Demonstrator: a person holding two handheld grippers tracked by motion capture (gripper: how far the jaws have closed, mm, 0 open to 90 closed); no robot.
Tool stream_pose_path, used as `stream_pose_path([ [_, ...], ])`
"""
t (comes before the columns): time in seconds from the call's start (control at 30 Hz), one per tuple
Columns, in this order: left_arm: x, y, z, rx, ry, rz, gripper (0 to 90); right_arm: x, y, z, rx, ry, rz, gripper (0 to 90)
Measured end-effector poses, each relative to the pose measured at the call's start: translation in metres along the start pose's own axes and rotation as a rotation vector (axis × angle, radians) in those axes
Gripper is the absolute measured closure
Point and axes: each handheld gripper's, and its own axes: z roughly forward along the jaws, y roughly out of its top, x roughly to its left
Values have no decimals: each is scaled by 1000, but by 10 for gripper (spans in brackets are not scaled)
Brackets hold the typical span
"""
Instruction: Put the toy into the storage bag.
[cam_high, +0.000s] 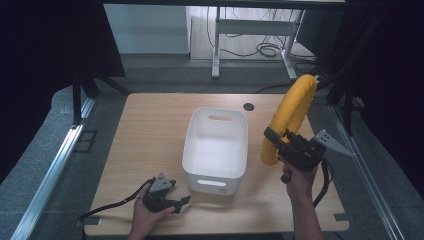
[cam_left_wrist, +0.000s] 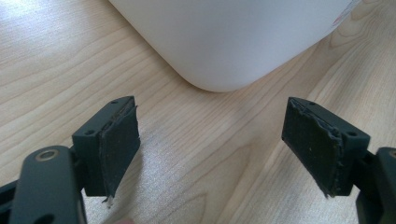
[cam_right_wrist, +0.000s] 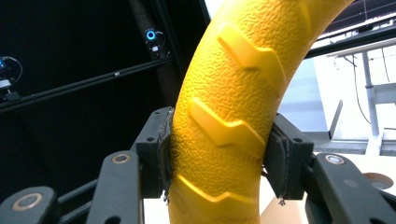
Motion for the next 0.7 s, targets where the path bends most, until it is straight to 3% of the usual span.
stream_pose_path([
  [0.27,0,0,1,5,0,-1,192,17,2,3,-54,-43,-57,487],
  [0.7,0,0,0,3,3,2,192,36,12,14,-112,-11,-76,485],
])
